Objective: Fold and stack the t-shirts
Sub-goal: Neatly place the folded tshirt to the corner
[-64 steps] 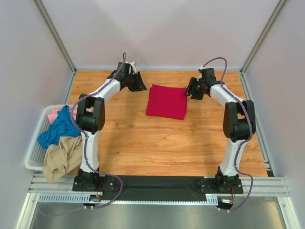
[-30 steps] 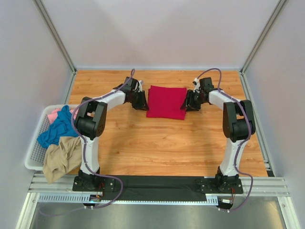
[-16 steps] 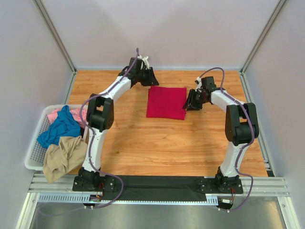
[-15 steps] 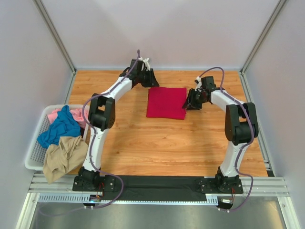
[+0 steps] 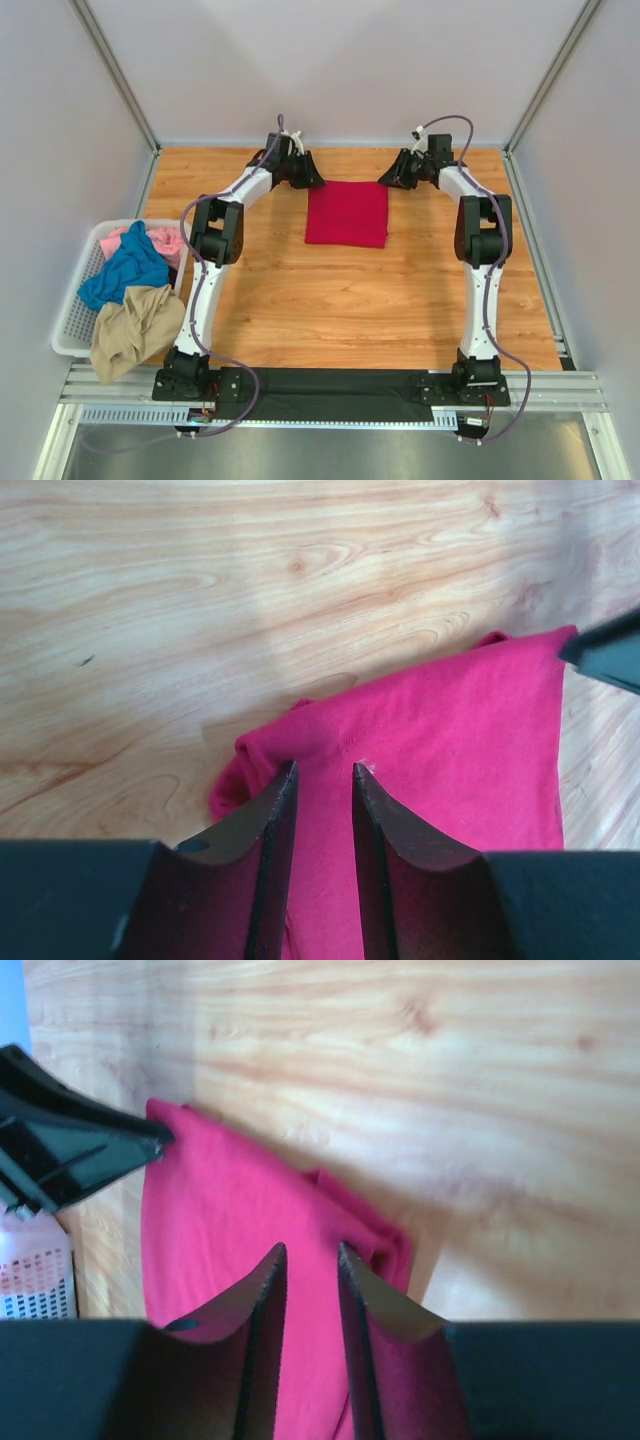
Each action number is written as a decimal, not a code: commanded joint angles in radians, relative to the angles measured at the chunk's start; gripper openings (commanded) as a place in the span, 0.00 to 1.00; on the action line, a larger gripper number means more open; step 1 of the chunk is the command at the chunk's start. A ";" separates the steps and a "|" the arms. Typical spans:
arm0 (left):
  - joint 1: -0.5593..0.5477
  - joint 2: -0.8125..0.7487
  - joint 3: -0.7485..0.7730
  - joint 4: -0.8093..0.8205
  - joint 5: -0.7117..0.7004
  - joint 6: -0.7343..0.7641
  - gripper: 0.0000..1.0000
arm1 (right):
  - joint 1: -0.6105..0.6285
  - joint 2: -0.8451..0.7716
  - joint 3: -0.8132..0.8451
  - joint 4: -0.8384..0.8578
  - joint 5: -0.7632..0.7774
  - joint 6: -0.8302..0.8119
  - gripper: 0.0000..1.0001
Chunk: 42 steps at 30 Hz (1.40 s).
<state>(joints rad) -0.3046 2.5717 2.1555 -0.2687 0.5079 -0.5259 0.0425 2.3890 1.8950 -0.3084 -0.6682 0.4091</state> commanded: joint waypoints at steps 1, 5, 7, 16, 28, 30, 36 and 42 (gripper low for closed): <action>-0.005 -0.010 -0.014 0.066 0.009 0.001 0.36 | 0.005 0.116 0.113 0.046 -0.053 0.077 0.27; -0.001 -0.007 -0.014 0.066 0.000 0.007 0.37 | -0.009 0.186 0.179 0.061 -0.033 0.123 0.24; 0.009 -0.007 -0.014 0.062 -0.002 0.006 0.37 | -0.016 0.194 0.164 0.101 -0.027 0.164 0.23; 0.058 -0.157 -0.019 -0.075 -0.005 0.015 0.38 | -0.033 0.044 0.076 0.128 -0.008 0.218 0.34; 0.041 -0.696 -0.373 -0.250 0.012 0.076 0.39 | 0.003 -0.545 -0.301 -0.224 0.189 0.082 0.76; 0.022 -0.769 -0.475 -0.260 0.021 0.104 0.39 | 0.023 -0.611 -0.367 -0.273 0.223 0.062 0.94; -0.089 -1.021 -0.683 -0.325 -0.057 0.176 0.41 | 0.128 -0.862 -0.565 -0.385 0.427 -0.023 1.00; -0.133 -1.228 -0.897 -0.290 -0.114 0.171 0.81 | 0.178 -1.045 -0.701 -0.353 0.570 -0.012 1.00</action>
<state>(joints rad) -0.4480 1.4273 1.3079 -0.5690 0.4477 -0.3717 0.2230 1.4162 1.2228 -0.6785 -0.2256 0.4206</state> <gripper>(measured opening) 0.712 0.998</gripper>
